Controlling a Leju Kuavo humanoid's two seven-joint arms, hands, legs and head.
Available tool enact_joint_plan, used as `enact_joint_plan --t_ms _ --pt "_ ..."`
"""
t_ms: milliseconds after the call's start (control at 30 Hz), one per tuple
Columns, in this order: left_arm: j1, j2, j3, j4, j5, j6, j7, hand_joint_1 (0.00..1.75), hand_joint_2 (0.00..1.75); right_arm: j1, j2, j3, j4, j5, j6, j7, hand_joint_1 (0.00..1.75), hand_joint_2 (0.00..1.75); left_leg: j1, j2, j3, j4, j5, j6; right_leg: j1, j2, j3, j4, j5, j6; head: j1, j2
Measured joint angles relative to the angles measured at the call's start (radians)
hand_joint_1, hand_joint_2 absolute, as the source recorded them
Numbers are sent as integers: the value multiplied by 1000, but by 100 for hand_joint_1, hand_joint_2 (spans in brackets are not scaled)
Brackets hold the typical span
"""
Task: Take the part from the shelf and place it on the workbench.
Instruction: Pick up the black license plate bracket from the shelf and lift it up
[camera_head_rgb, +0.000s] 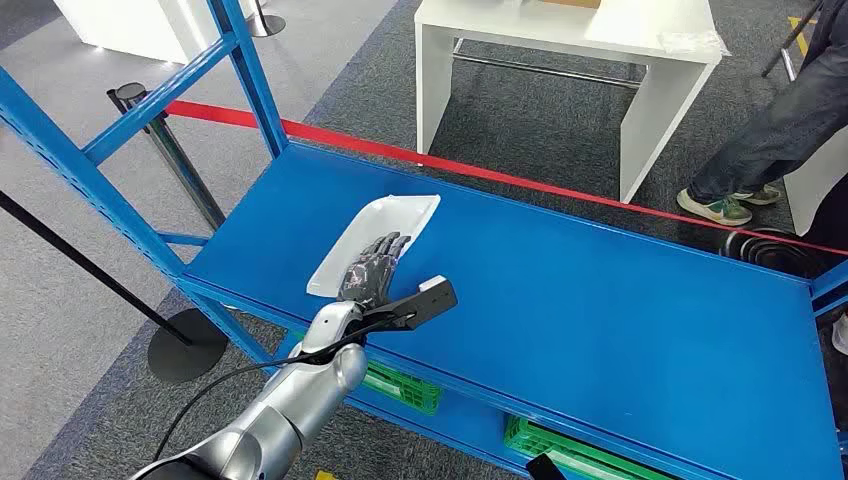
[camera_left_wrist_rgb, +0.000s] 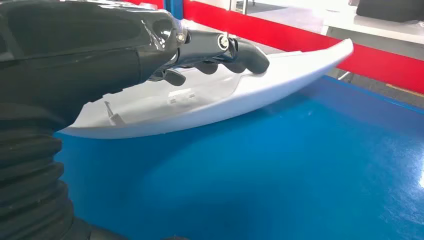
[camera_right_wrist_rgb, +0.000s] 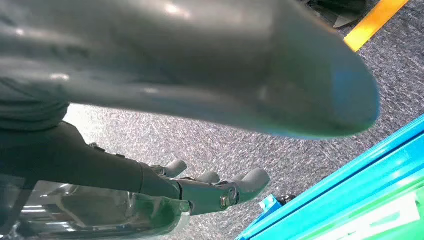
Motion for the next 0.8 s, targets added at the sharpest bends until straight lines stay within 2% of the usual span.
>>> enact_joint_plan --t_ms 300,433,800 --pt "0 0 -17 0 -8 -1 18 0 175 0 1 -5 0 8 0 0 0 0 0 0 0 0 0 0 0 0 0 0 0 0 0 0" --pt "0 -1 -19 0 -10 -13 29 0 0 0 2 -10 0 10 0 0 0 0 0 0 0 0 0 0 0 0 0 0 0 0 0 0" --pt "-7 8 -53 0 -38 -101 67 0 0 0 3 -24 0 9 0 -1 0 0 0 0 0 0 0 0 0 0 0 0 0 0 0 0"
